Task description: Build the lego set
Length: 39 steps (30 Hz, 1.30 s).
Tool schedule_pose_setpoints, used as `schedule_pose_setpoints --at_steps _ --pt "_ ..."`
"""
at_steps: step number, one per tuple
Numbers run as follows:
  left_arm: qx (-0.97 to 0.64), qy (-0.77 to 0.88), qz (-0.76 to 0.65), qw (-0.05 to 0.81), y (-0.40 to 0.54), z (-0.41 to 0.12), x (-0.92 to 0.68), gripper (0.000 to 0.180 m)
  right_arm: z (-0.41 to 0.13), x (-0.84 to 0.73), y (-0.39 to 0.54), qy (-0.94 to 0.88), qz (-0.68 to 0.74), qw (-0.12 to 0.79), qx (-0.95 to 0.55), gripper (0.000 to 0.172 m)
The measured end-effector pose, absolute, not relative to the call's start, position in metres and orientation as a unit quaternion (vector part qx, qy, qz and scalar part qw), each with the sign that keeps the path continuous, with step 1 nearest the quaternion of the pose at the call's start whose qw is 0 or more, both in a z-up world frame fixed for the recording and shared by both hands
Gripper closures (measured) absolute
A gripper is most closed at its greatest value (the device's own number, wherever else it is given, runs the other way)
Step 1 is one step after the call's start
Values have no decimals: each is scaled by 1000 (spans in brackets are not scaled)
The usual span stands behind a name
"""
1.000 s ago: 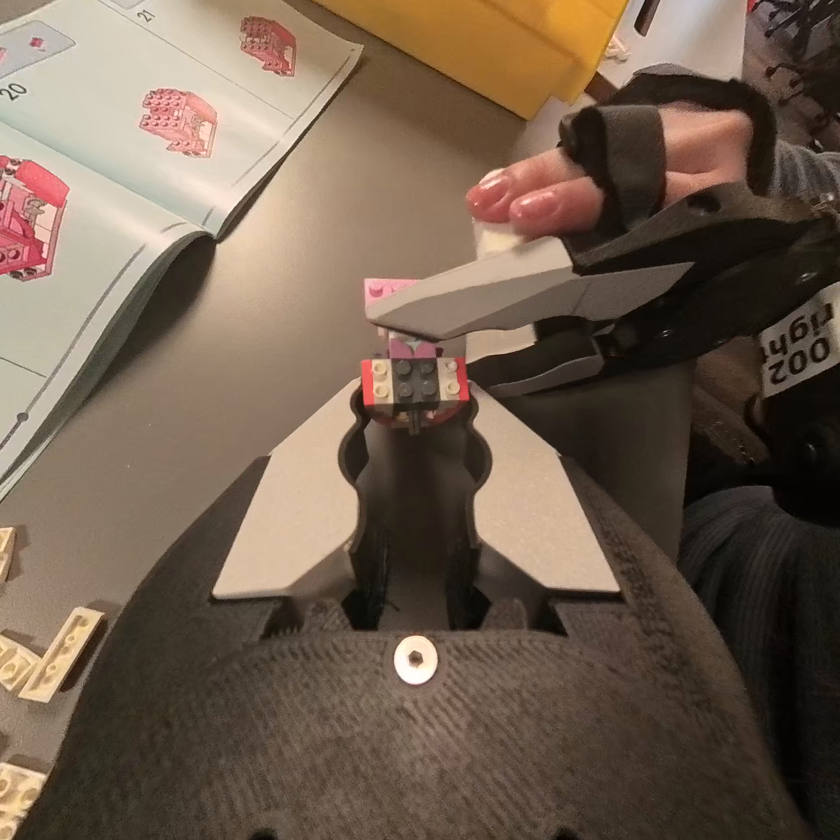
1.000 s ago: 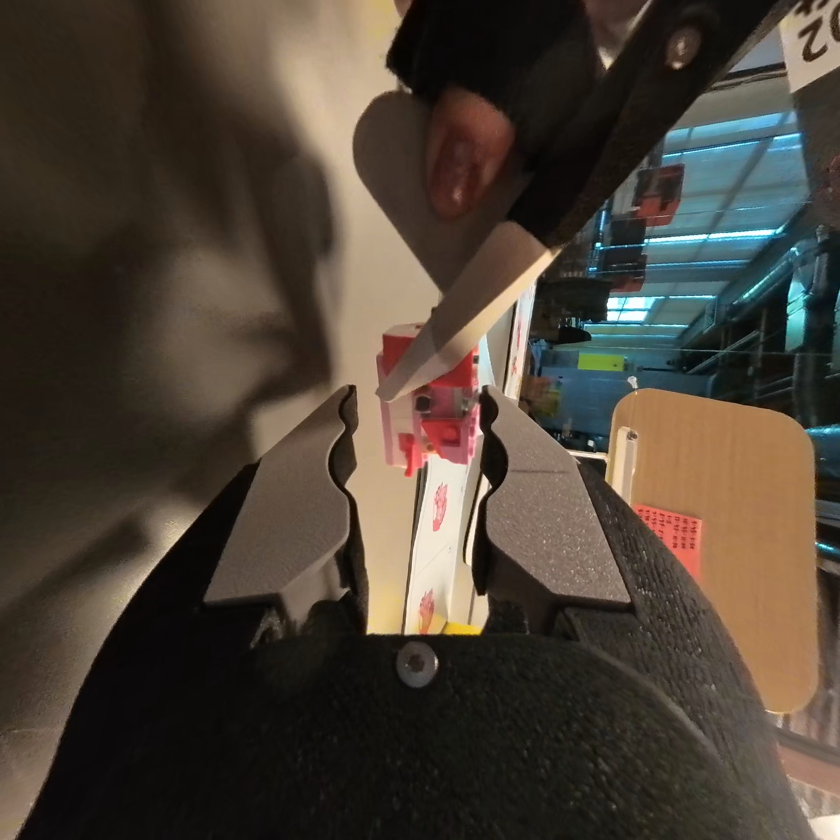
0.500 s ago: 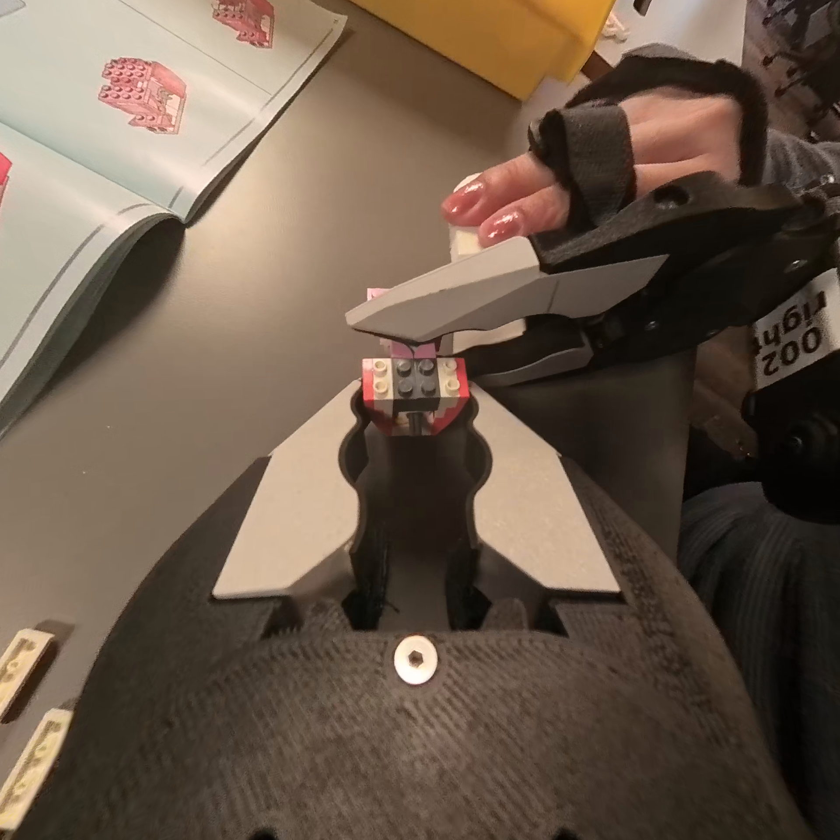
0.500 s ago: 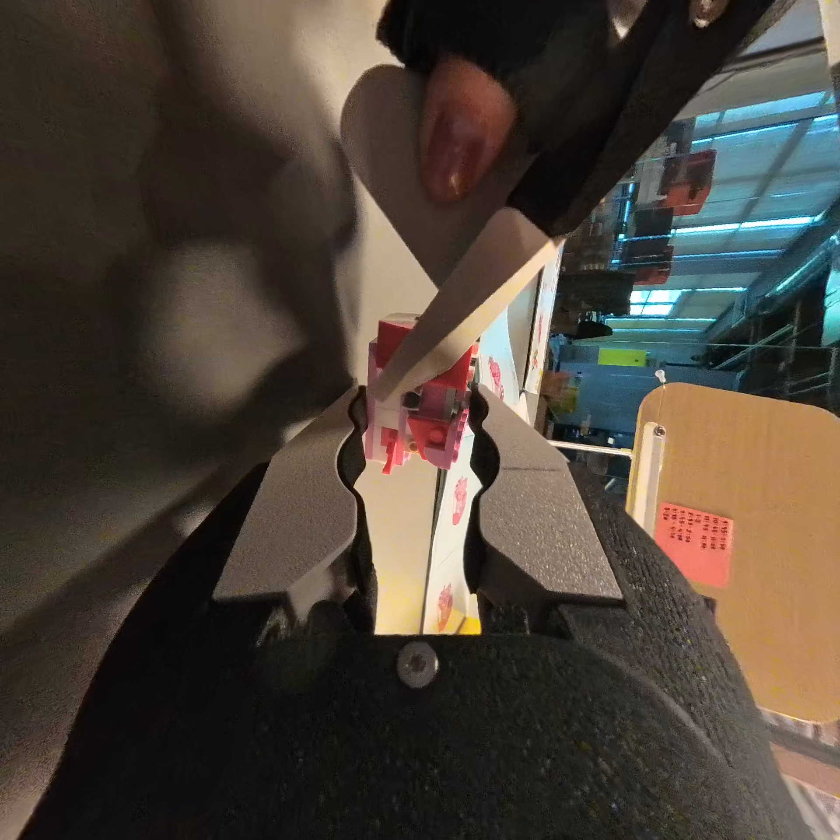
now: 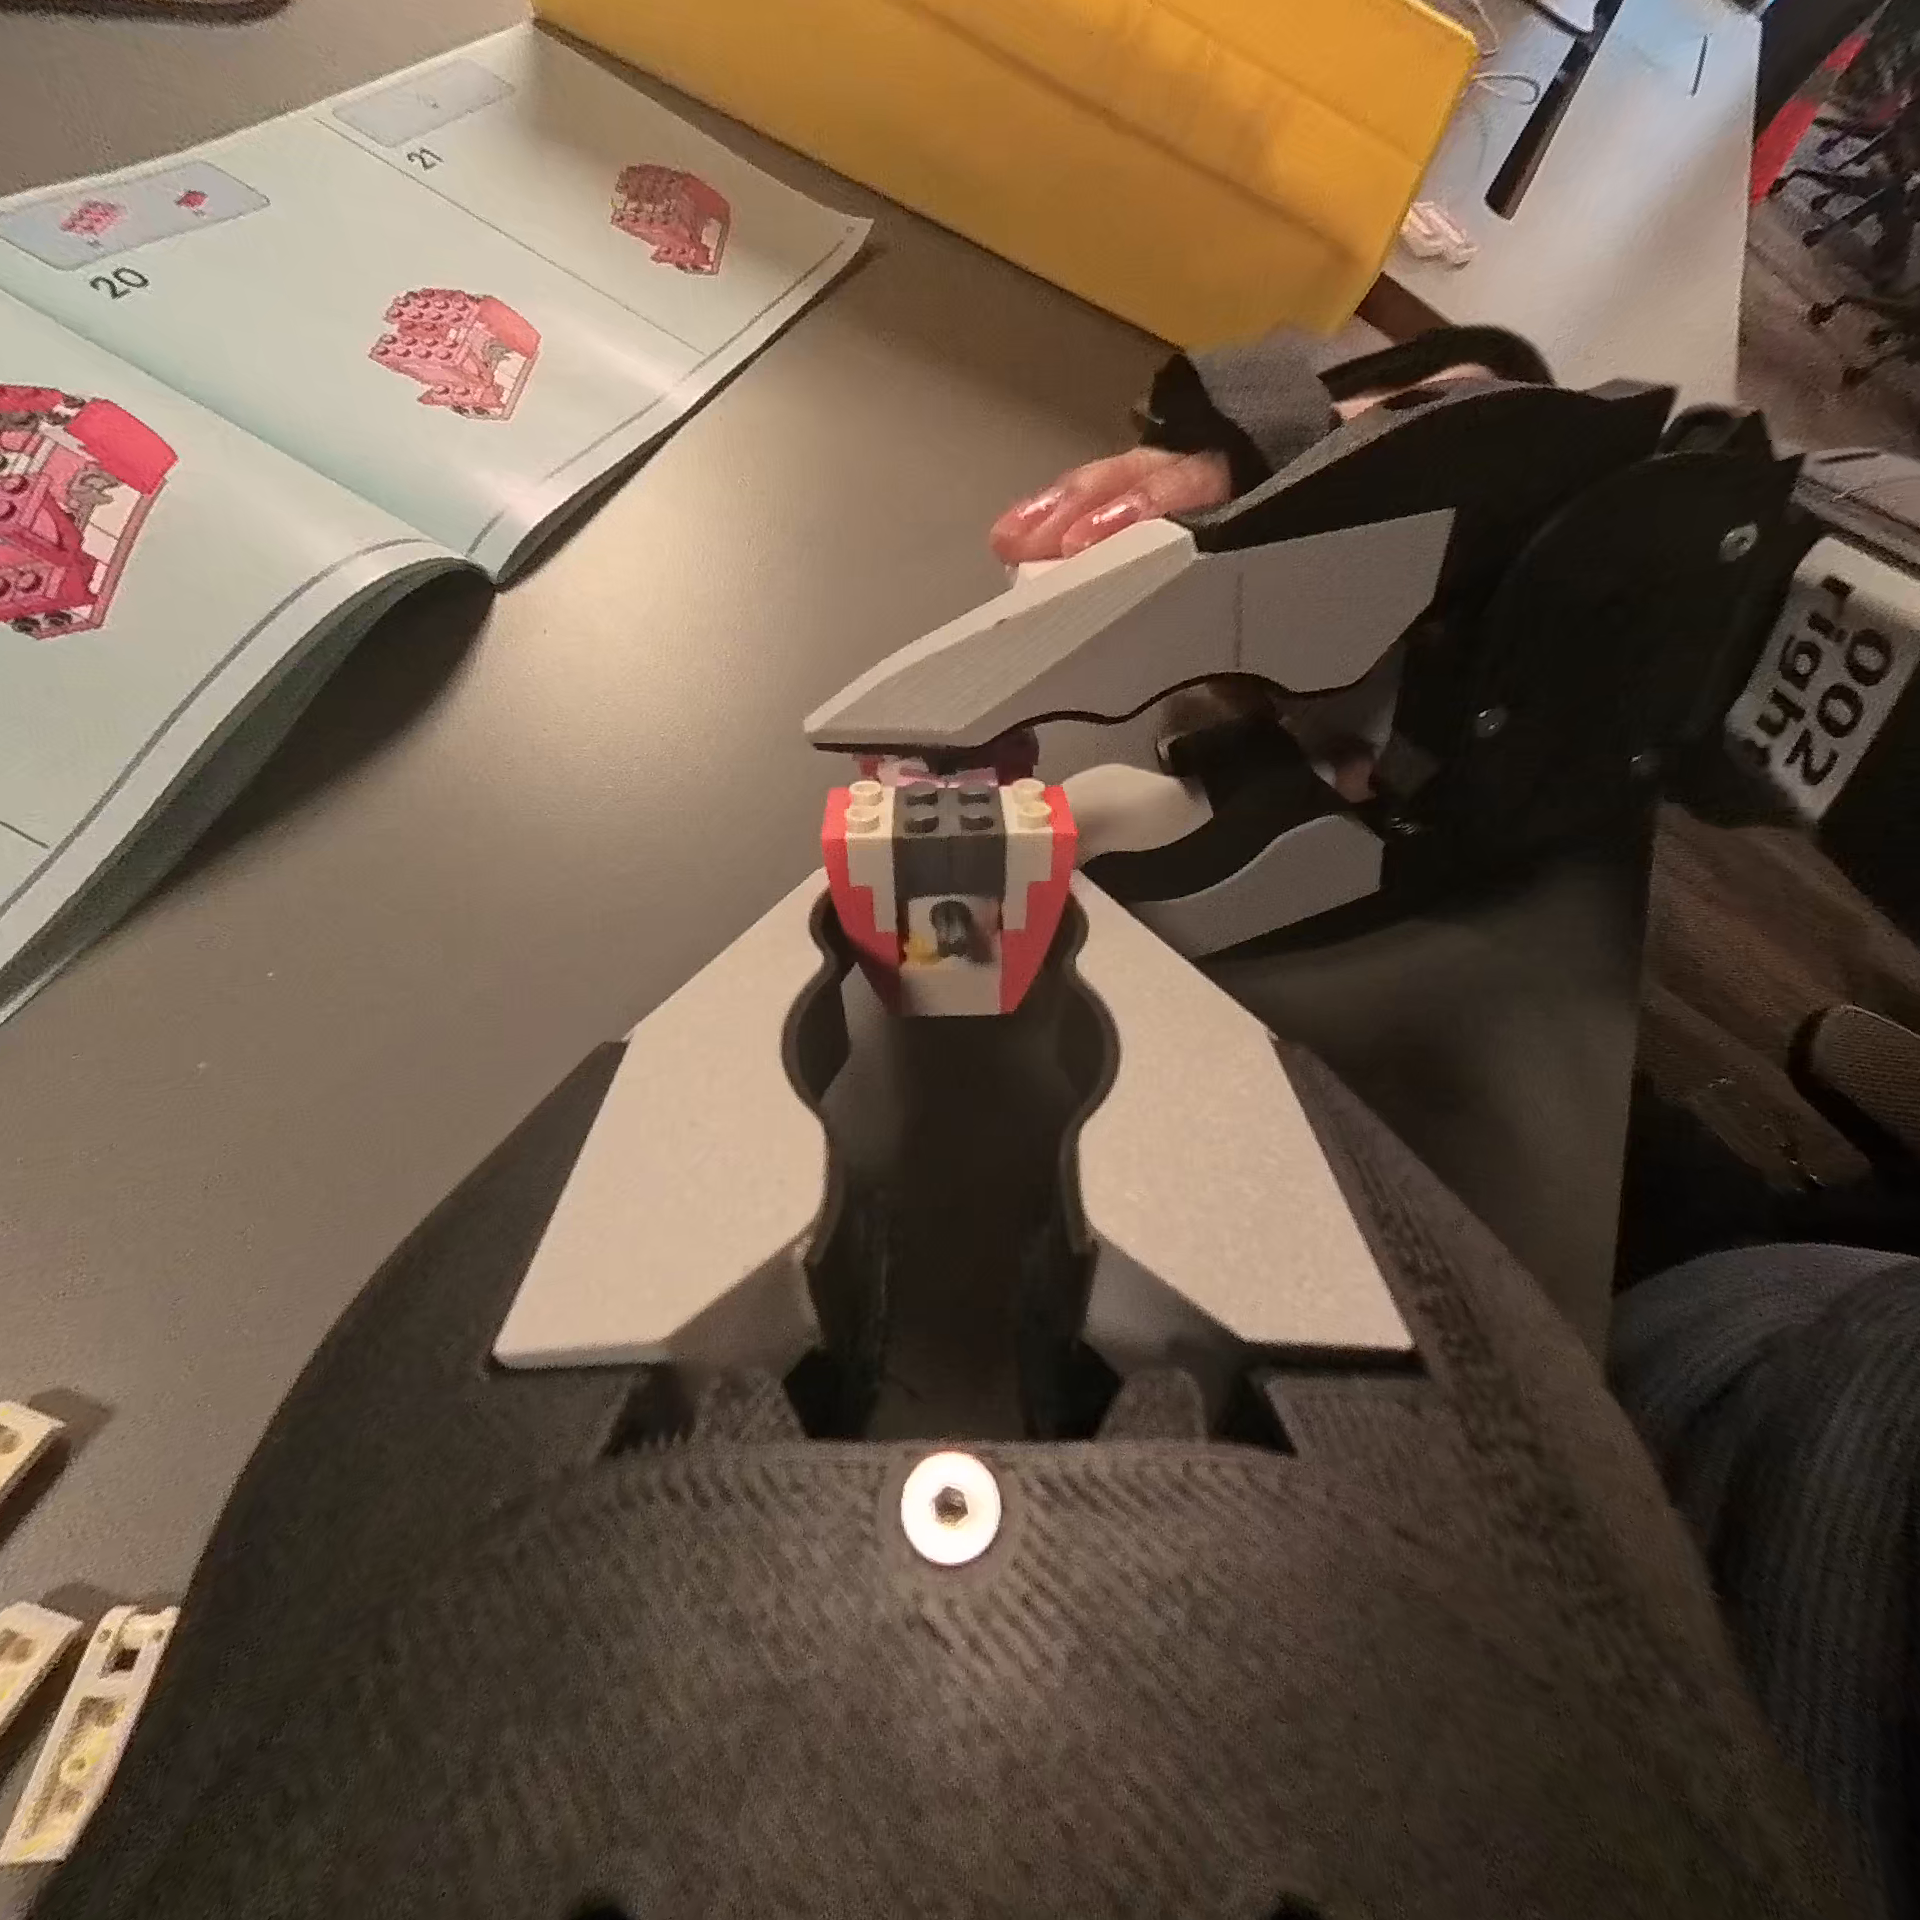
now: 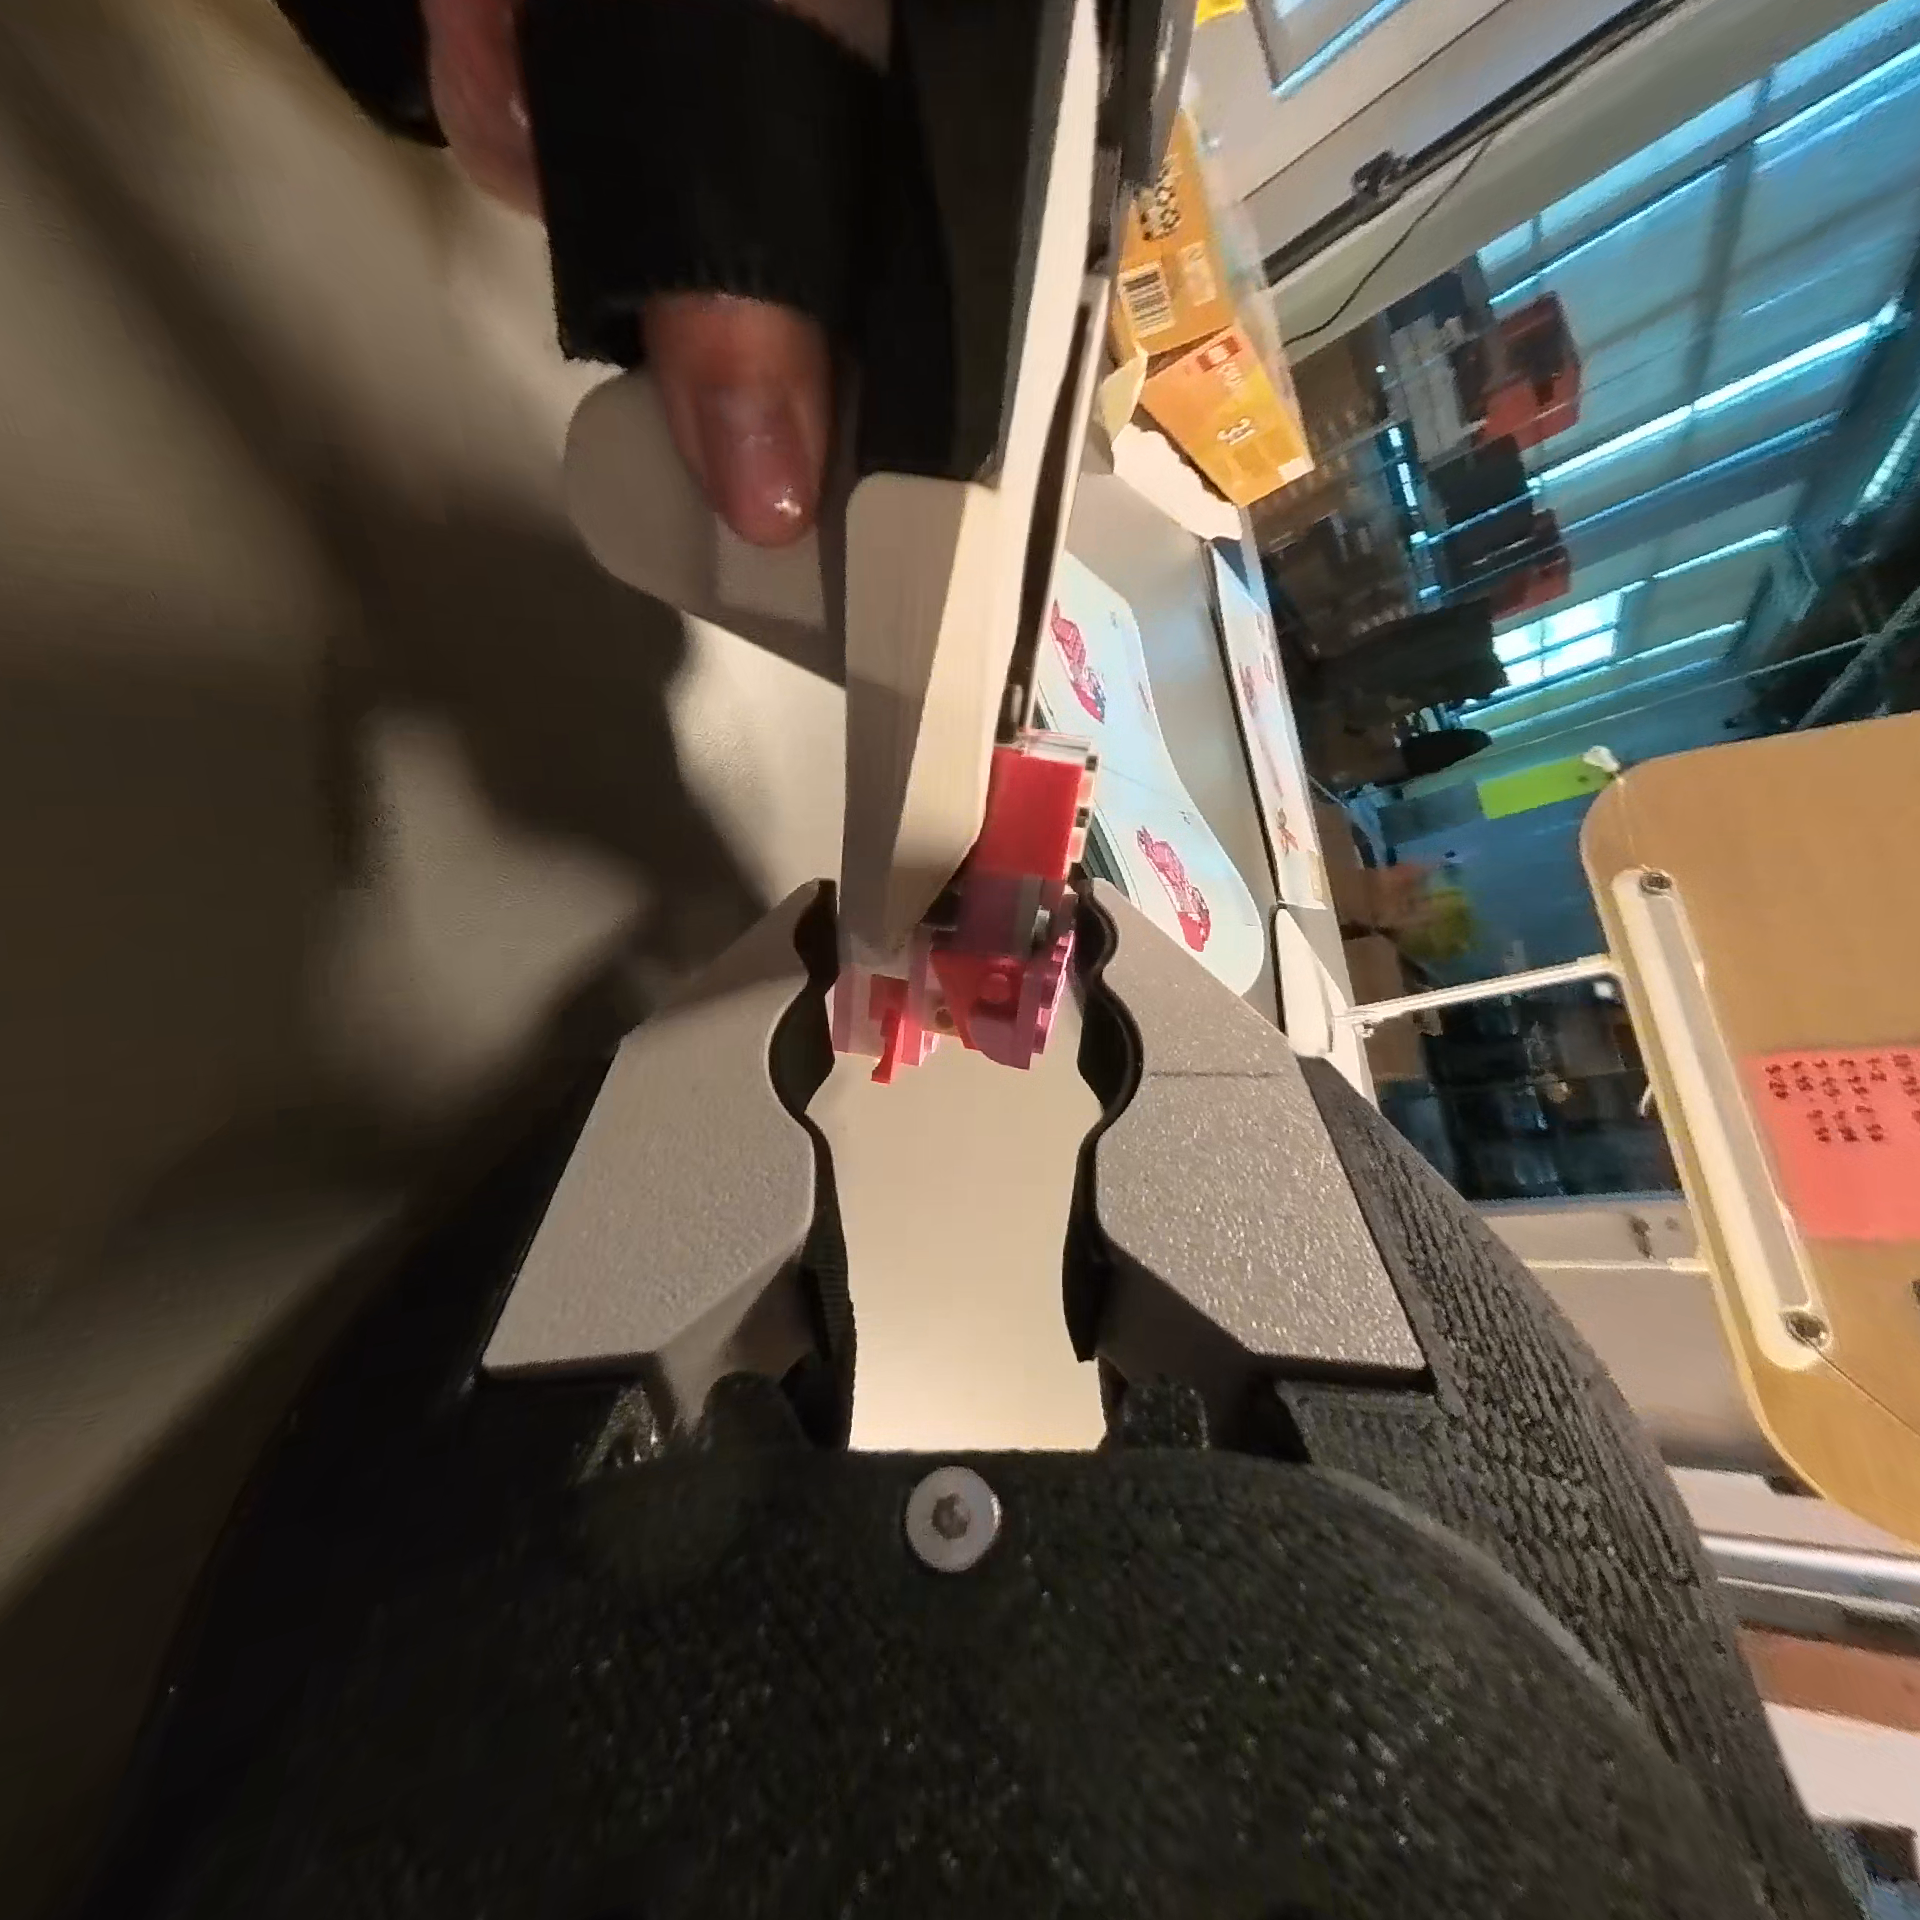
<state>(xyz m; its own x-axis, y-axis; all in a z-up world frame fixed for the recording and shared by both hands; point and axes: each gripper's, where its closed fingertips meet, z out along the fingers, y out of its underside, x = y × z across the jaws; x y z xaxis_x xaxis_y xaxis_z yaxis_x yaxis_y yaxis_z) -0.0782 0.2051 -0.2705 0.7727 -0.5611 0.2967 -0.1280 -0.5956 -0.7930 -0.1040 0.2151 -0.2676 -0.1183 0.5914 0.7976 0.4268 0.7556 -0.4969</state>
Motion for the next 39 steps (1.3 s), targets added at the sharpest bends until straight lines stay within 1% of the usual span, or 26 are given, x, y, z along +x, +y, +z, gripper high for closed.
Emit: schedule_pose_setpoints --at_steps 9,23,28,32,39 --pt "-852 192 -269 406 204 -274 -78 145 -266 -101 214 -734 15 605 -309 129" --pt "-854 238 -214 410 202 -284 -76 145 -275 -96 212 -781 -38 563 -265 130" --pt "-833 271 -148 459 208 -267 -78 146 -276 -97 210 -796 -58 554 -237 131" --pt "-837 238 -206 447 207 -270 -79 146 -275 -97 211 -783 -44 565 -256 130" --pt "-833 223 -237 447 202 -264 -87 146 -269 -98 218 -748 -43 598 -284 130"
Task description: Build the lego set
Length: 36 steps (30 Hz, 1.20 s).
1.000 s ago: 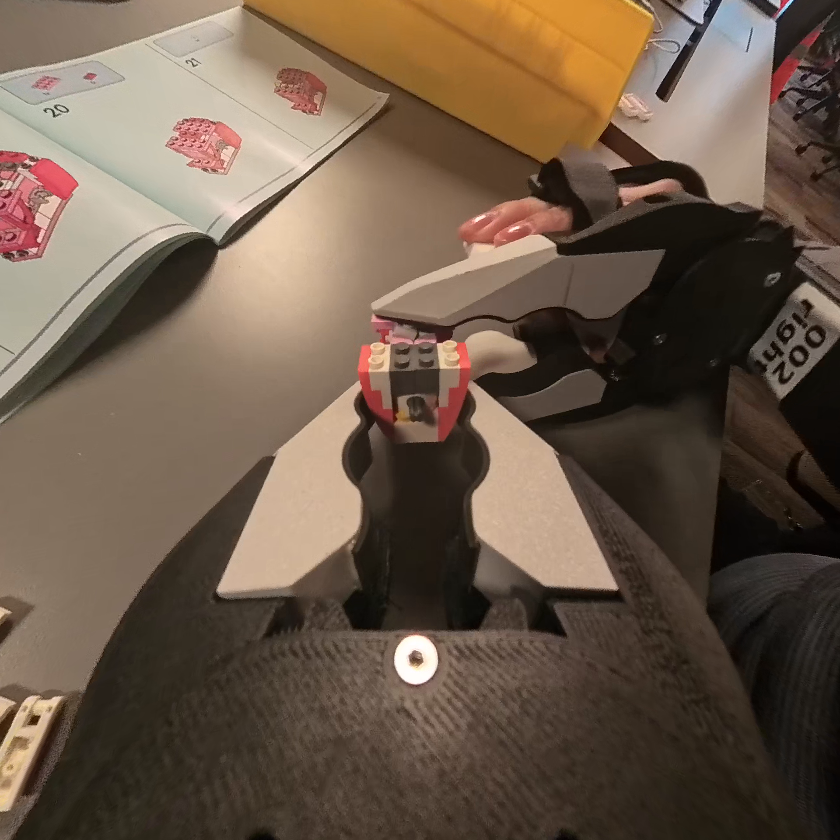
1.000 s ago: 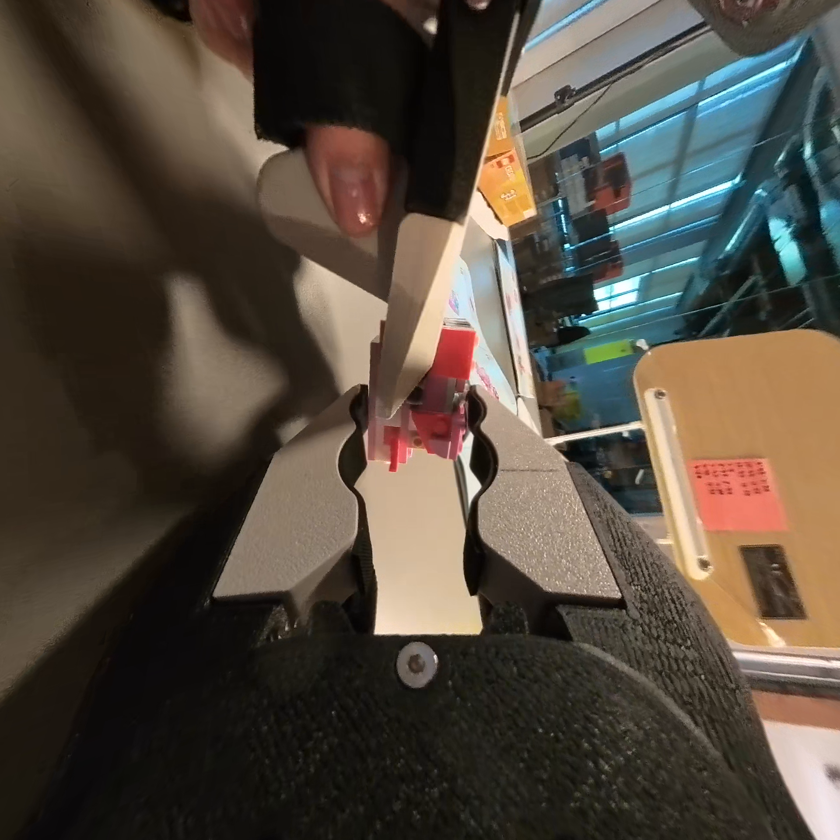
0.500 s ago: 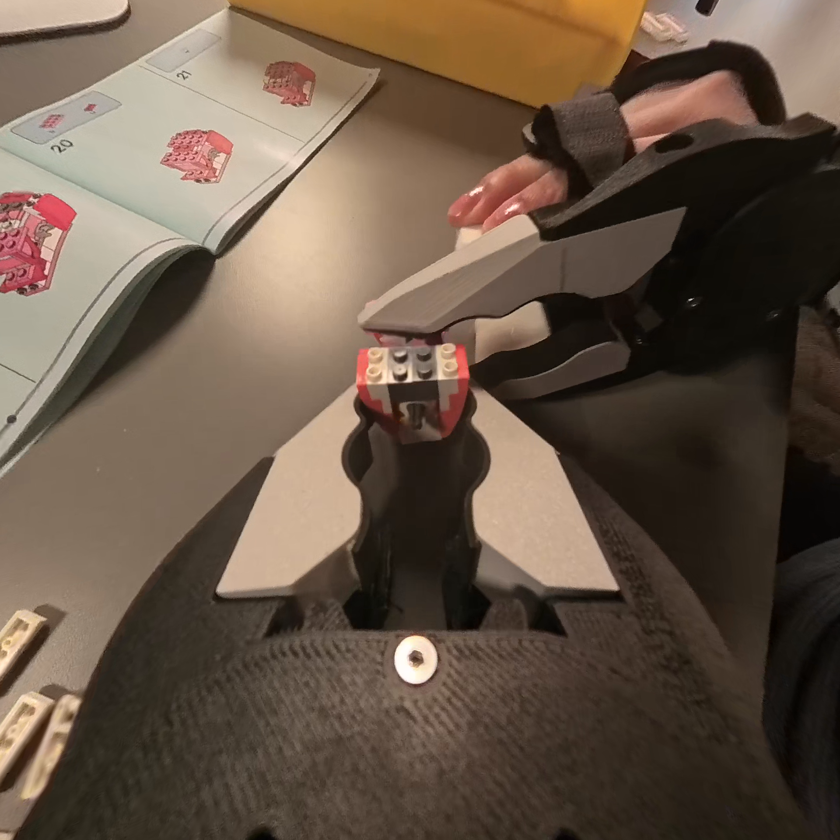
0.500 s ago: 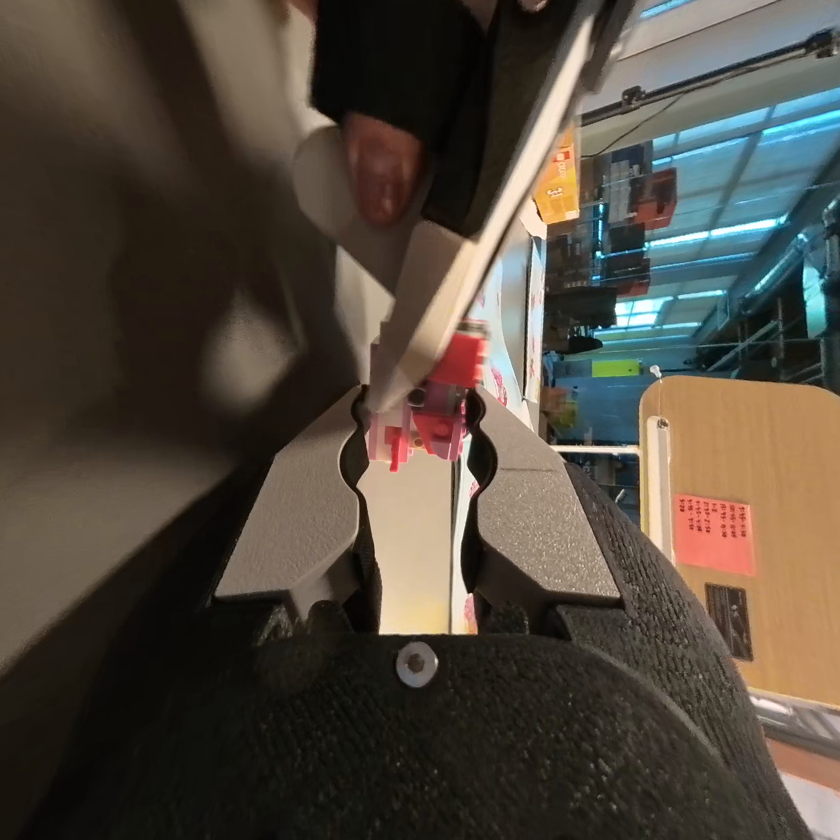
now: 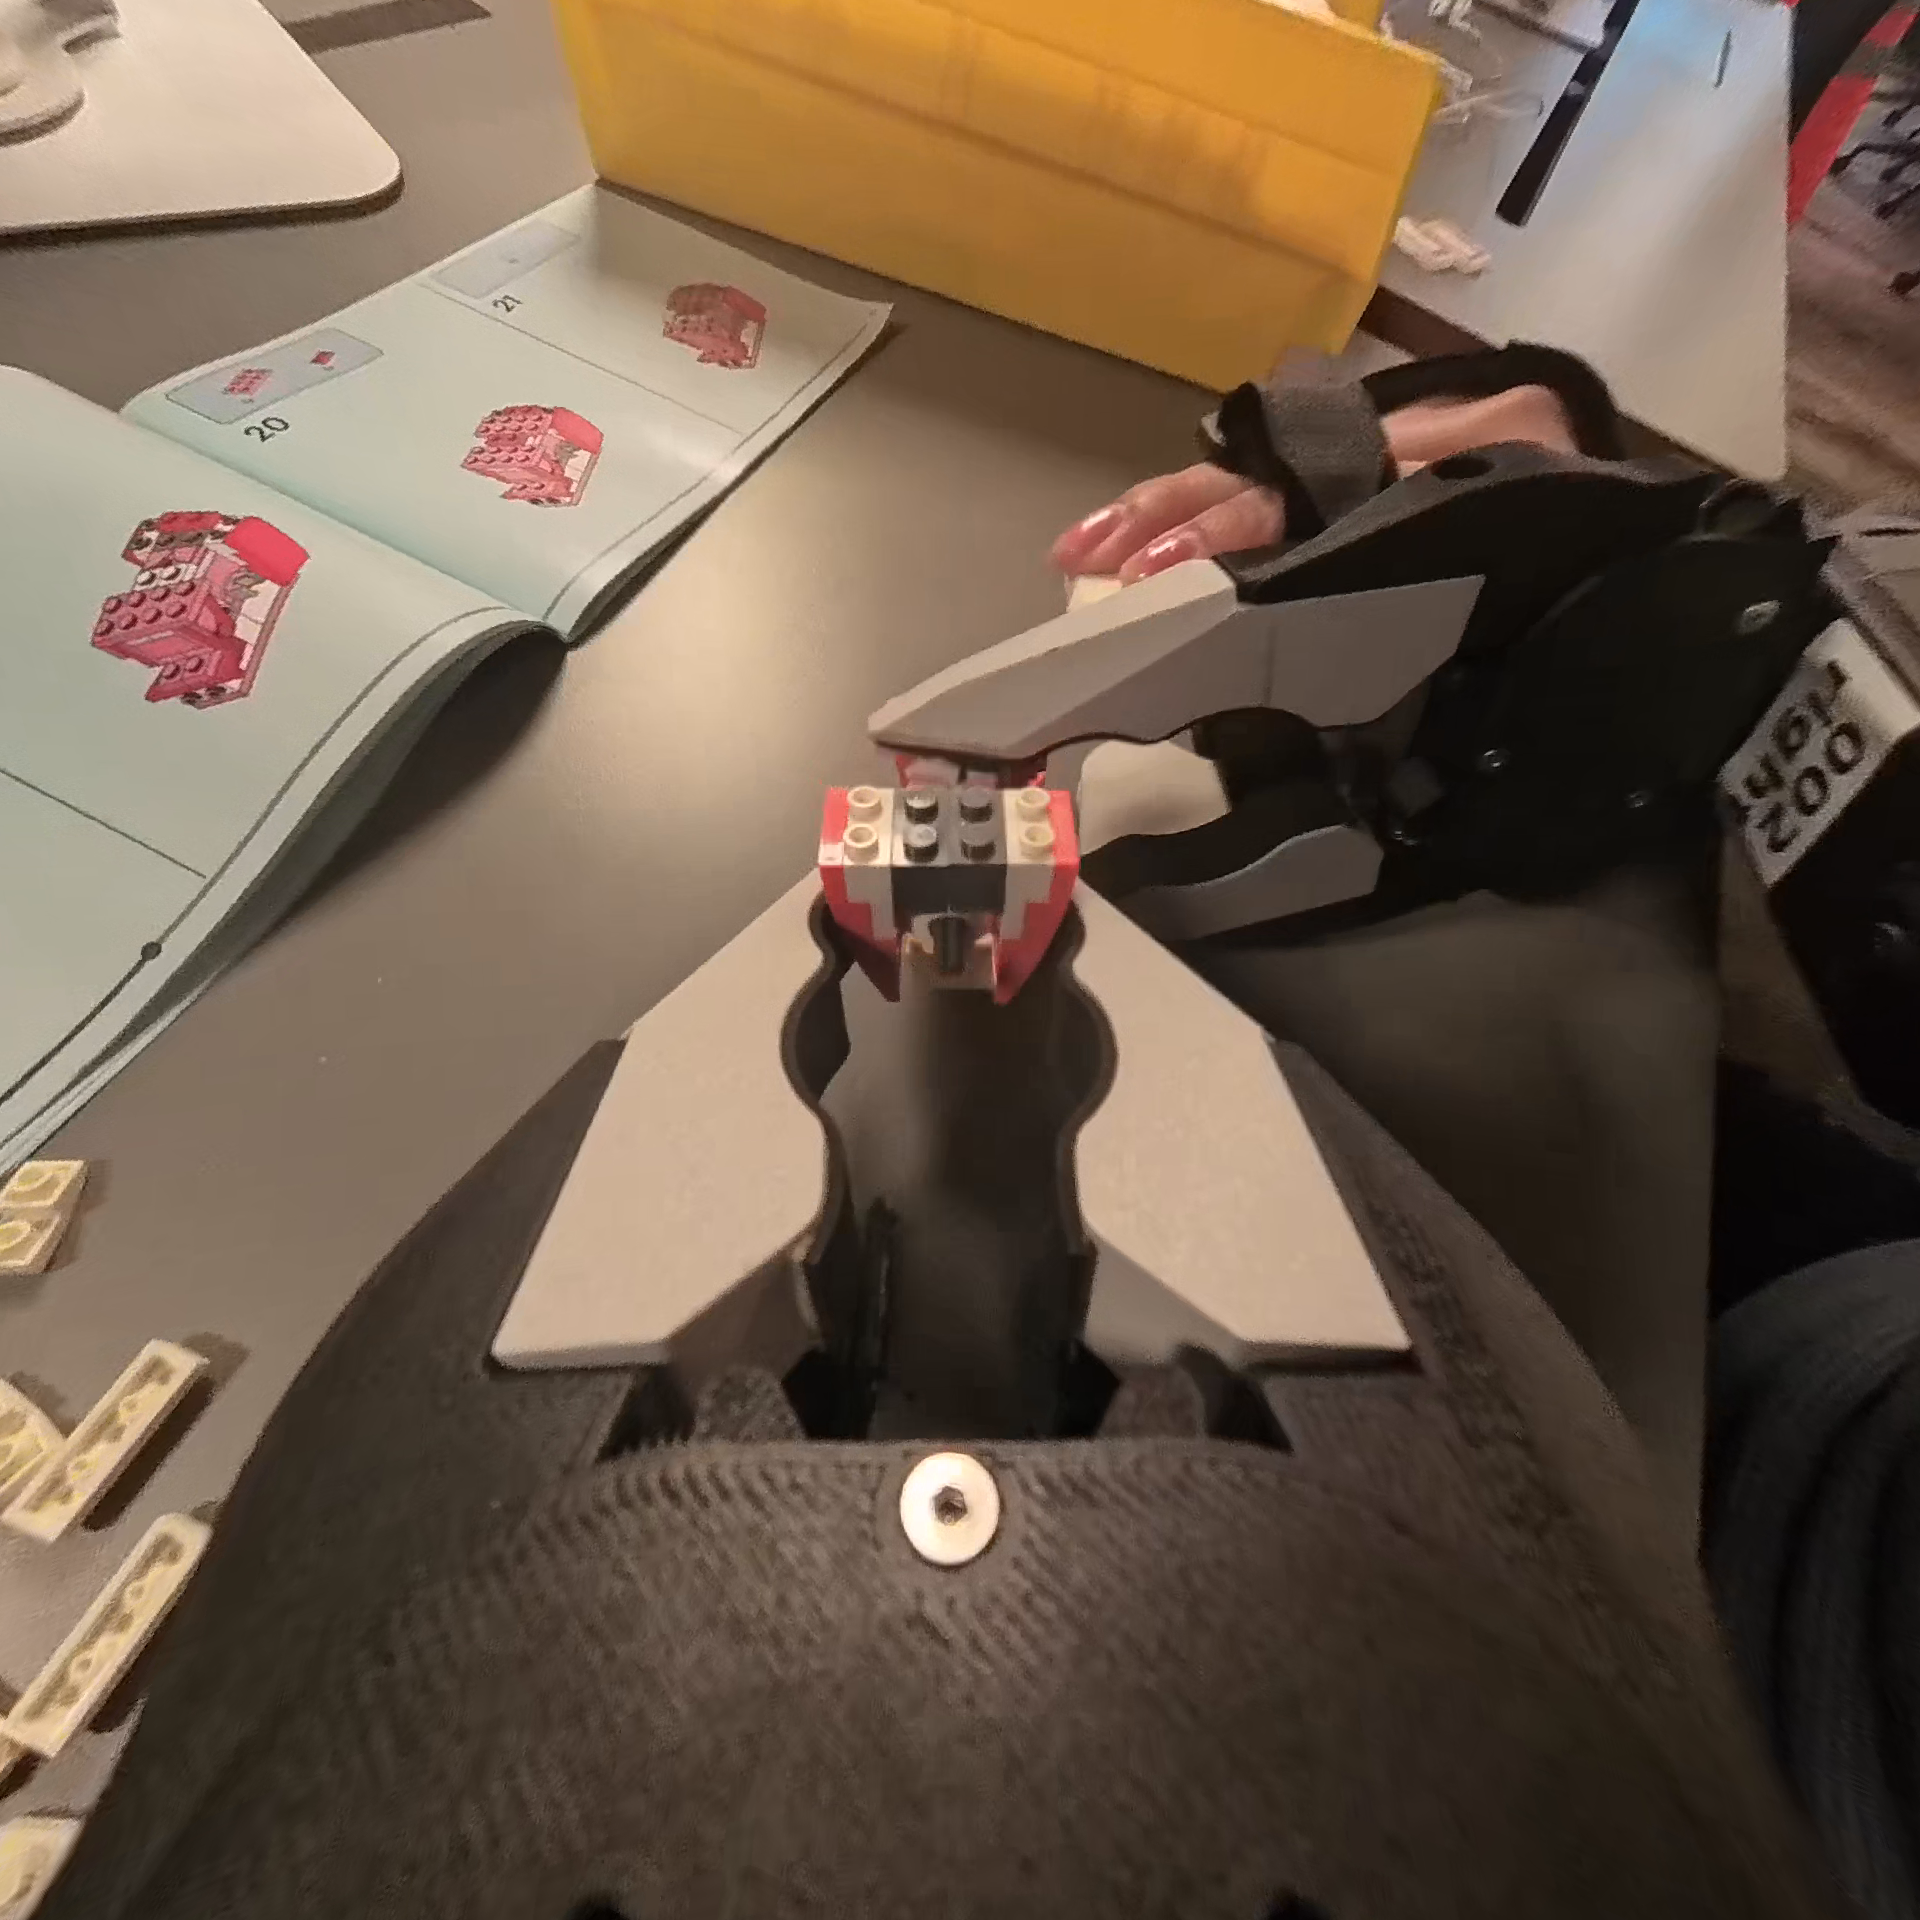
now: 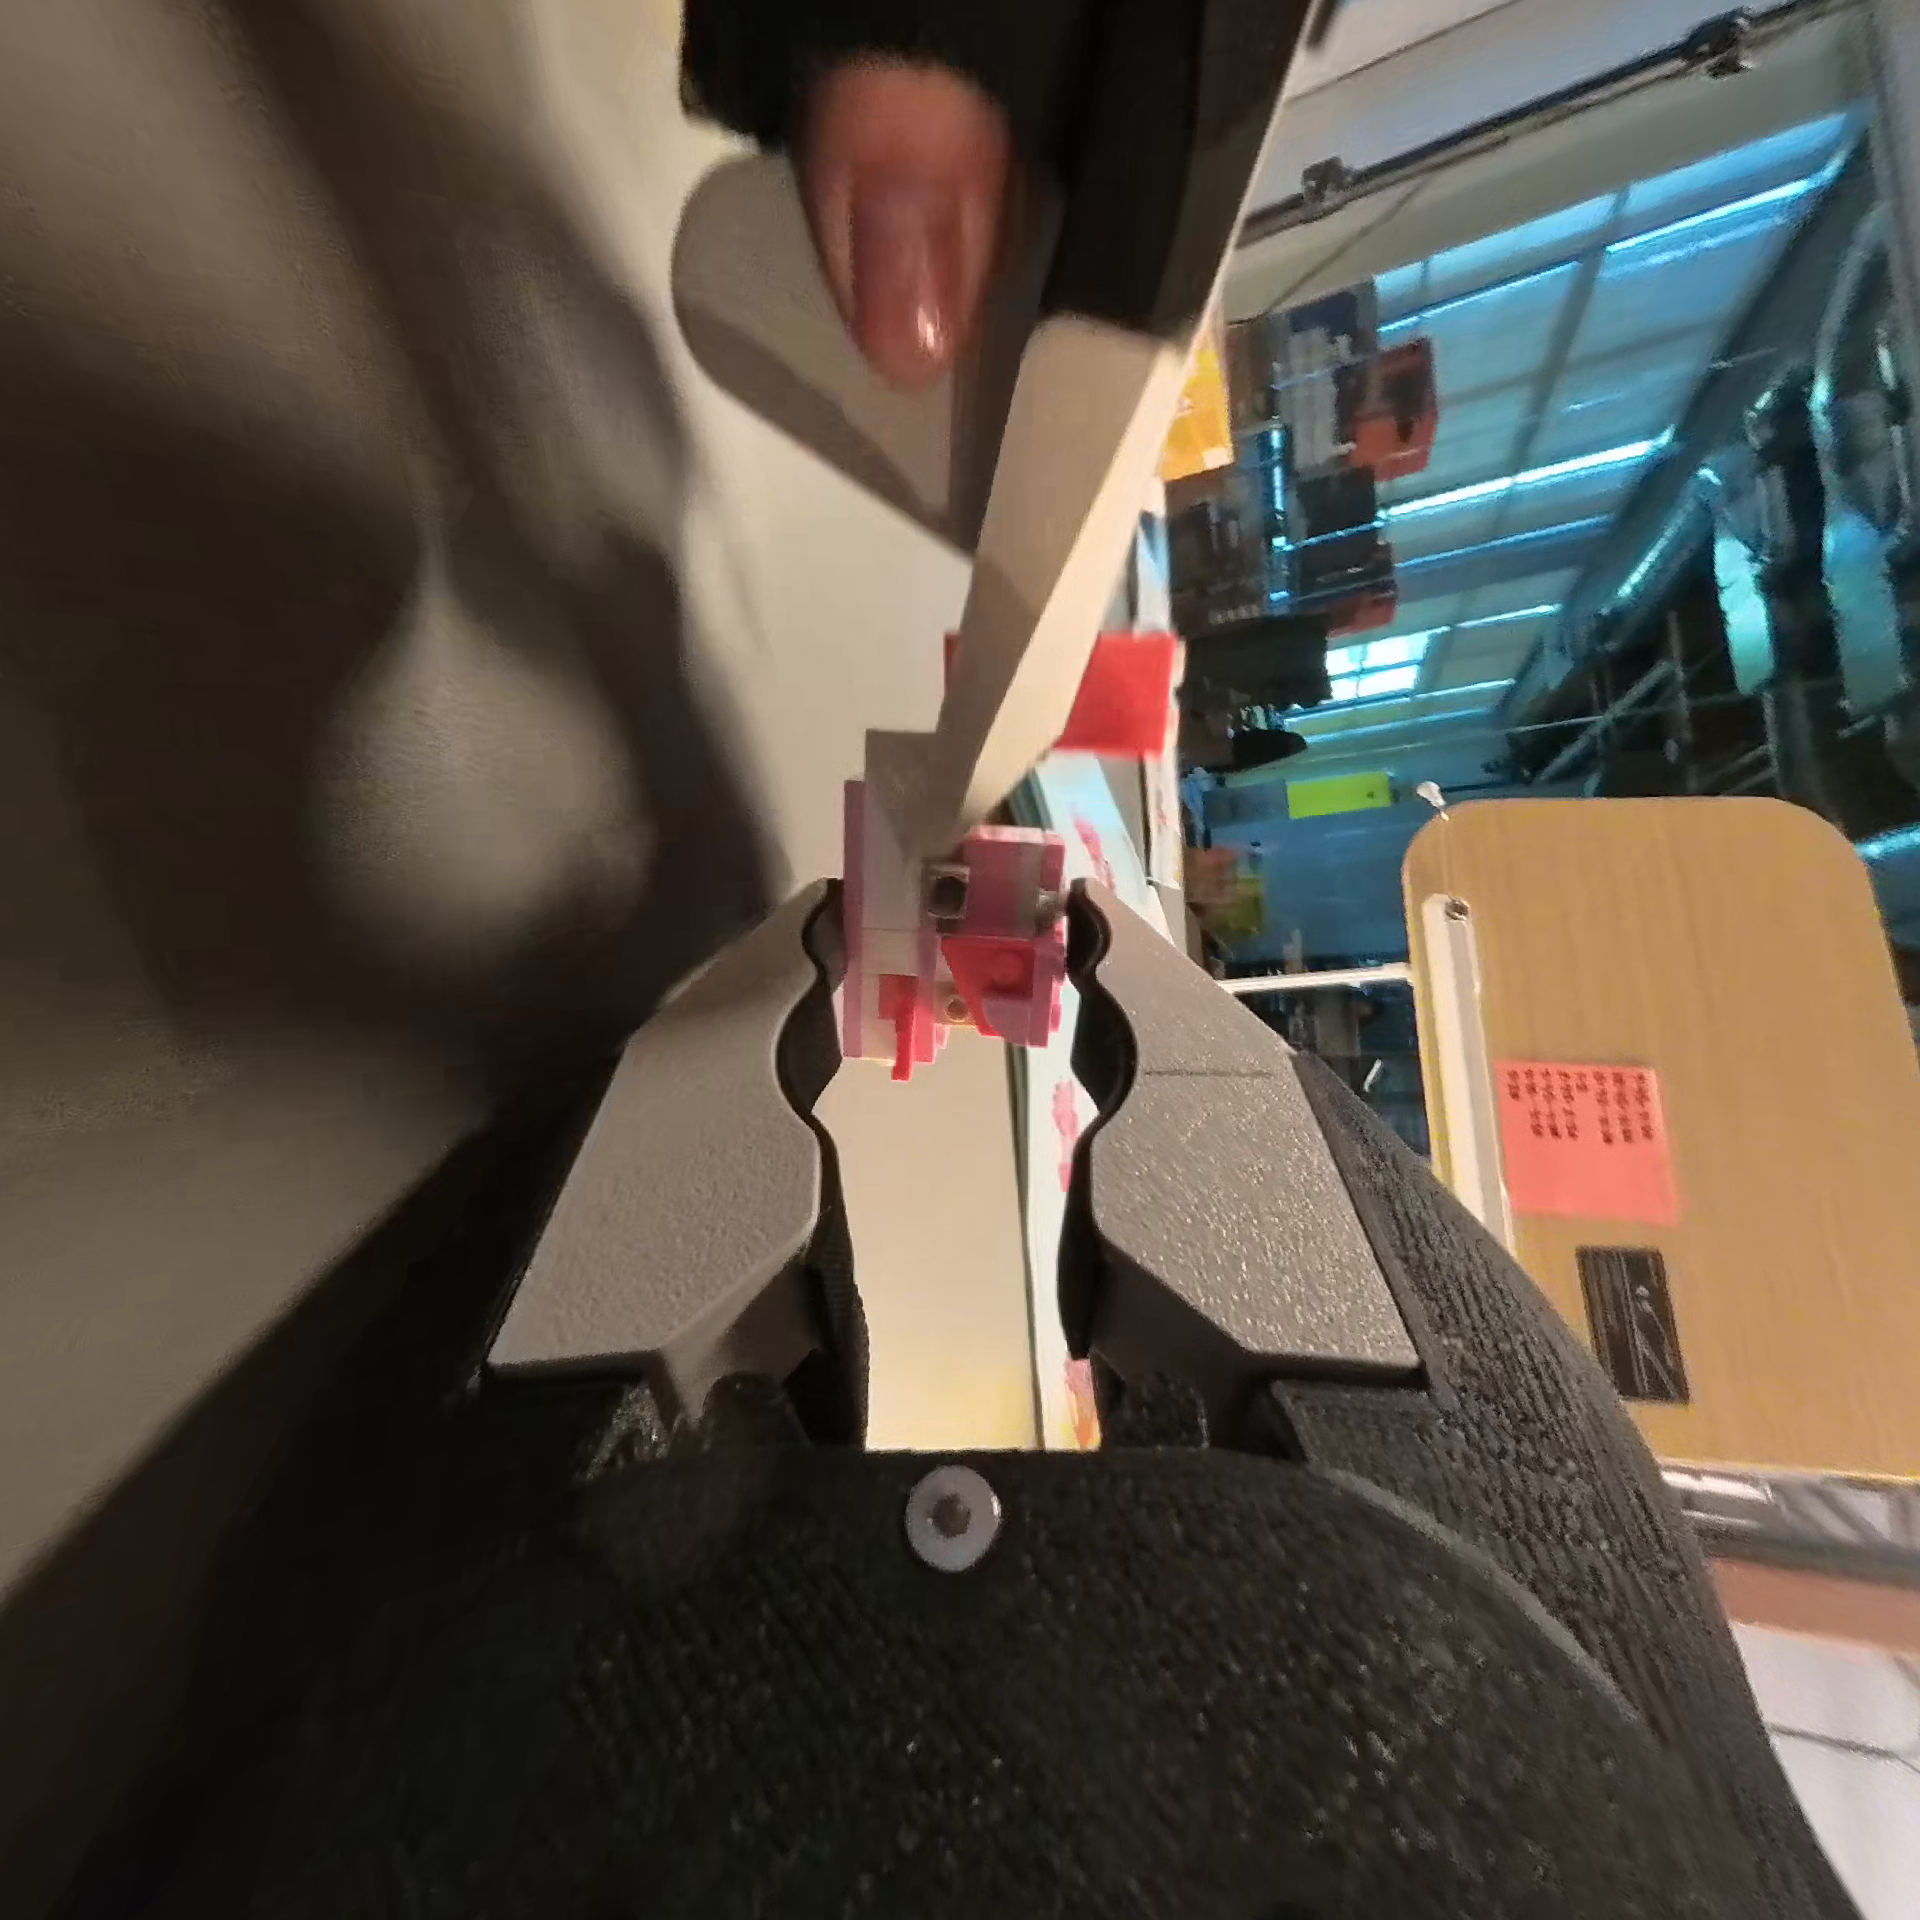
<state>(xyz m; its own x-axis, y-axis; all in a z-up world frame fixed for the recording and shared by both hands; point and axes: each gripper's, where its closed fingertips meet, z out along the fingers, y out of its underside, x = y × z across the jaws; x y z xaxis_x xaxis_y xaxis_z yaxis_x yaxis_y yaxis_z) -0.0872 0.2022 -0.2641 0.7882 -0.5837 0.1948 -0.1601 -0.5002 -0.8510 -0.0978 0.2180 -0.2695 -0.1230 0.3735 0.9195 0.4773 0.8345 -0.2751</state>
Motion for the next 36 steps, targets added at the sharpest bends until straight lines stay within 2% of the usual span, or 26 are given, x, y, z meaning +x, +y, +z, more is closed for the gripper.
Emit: schedule_pose_setpoints --at_steps 8,30,36 --pt "-798 193 -306 482 201 -248 -94 146 -266 -100 218 -745 -54 606 -274 130" --pt "-827 204 -295 432 201 -259 -107 146 -259 -108 221 -735 -78 614 -278 130" --pt "-883 191 -247 350 200 -288 -122 145 -257 -103 223 -731 -27 612 -299 130"
